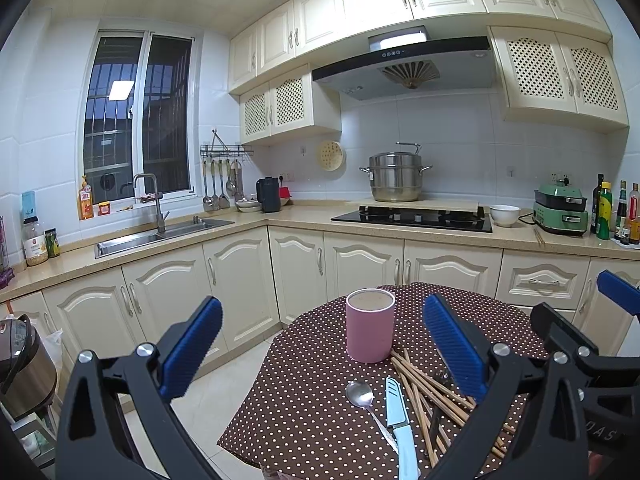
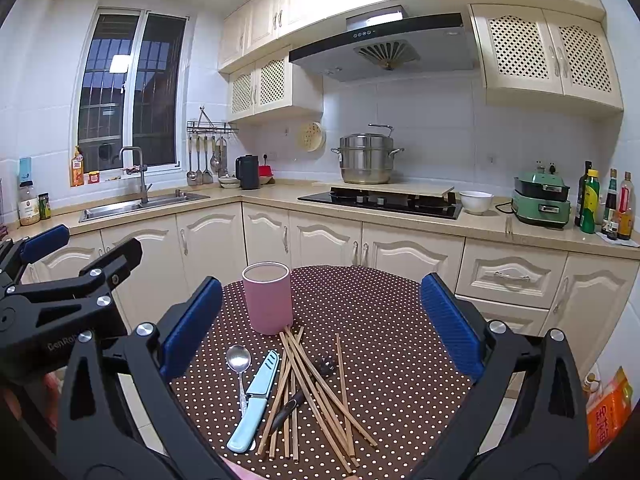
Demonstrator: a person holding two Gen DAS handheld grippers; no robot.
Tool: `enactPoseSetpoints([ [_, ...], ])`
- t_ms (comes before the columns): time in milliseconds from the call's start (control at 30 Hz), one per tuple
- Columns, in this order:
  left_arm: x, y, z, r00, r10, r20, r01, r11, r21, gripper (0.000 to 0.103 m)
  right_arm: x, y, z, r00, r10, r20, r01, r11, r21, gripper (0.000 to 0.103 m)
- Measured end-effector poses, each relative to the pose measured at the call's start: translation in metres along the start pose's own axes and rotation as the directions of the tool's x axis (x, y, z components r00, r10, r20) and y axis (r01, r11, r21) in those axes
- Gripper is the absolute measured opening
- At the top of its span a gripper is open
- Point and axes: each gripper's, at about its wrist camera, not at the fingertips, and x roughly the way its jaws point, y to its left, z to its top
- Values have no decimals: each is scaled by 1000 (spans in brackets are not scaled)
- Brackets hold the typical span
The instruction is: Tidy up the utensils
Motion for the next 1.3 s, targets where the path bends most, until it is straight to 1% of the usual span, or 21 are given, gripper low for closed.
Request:
enactPoseSetpoints([
  [767,-1,1,1,1000,-1,-2,1,1000,-1,99,2,1,-4,1000,6,-8,-6,1000,0,97],
  [967,-1,1,-1,1000,5,-7,-5,1000,-1,99,6,-1,-6,999,26,-21,-26,1000,14,97],
  [1300,4,8,-1,999,31,-13,-31,1000,-2,99,12,4,-4,998,60,-13,-60,998,8,97],
])
